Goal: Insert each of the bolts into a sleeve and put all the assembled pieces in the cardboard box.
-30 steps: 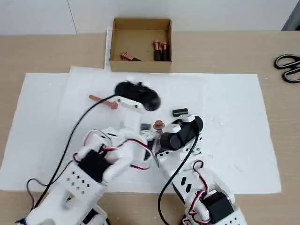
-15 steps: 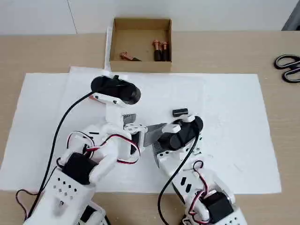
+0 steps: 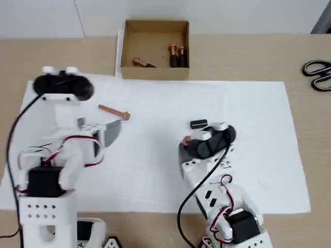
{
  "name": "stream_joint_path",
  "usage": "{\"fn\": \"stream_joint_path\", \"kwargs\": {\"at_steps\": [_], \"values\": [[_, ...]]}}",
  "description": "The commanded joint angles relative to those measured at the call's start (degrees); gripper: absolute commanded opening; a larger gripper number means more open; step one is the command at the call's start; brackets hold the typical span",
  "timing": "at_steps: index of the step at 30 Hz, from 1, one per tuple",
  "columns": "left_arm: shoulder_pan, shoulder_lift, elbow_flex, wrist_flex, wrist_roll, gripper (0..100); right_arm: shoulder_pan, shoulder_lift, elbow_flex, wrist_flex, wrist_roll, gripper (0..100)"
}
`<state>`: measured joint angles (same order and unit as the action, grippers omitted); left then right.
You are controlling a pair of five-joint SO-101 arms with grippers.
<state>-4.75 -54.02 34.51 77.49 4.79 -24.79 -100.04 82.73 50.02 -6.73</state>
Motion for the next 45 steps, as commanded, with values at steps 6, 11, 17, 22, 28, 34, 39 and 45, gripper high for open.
{"fn": "stream_joint_path", "kwargs": {"at_steps": [6,11,17,22,28,34,39,45], "values": [[-16.1,-1.1,-8.5,6.4,-3.5,30,14.5,5.7,-14.3,1.8,5.3,0.4],[-20.9,-1.1,-9.5,11.2,-8.8,30,15.0,26.3,-35.6,4.0,10.1,0.4],[-21.0,-1.1,-9.5,13.1,-9.1,30,15.0,60.6,-64.4,-0.6,10.5,0.4],[-21.0,-1.1,-9.4,14.9,-9.1,30,13.6,84.8,-82.4,-11.6,10.5,0.4],[-21.1,-1.1,-9.4,18.6,-9.1,30,8.4,103.9,-92.6,-25.8,10.5,0.4],[-21.2,-1.1,-9.6,20.0,-9.1,30,6.5,117.8,-92.9,-44.4,10.5,0.5],[-21.2,-1.1,-9.6,20.0,-9.1,30,5.8,128.5,-93.0,-59.0,10.8,0.5],[-21.0,-1.1,-9.6,19.9,-9.1,30,5.3,135.7,-96.0,-59.7,10.8,0.5]]}}
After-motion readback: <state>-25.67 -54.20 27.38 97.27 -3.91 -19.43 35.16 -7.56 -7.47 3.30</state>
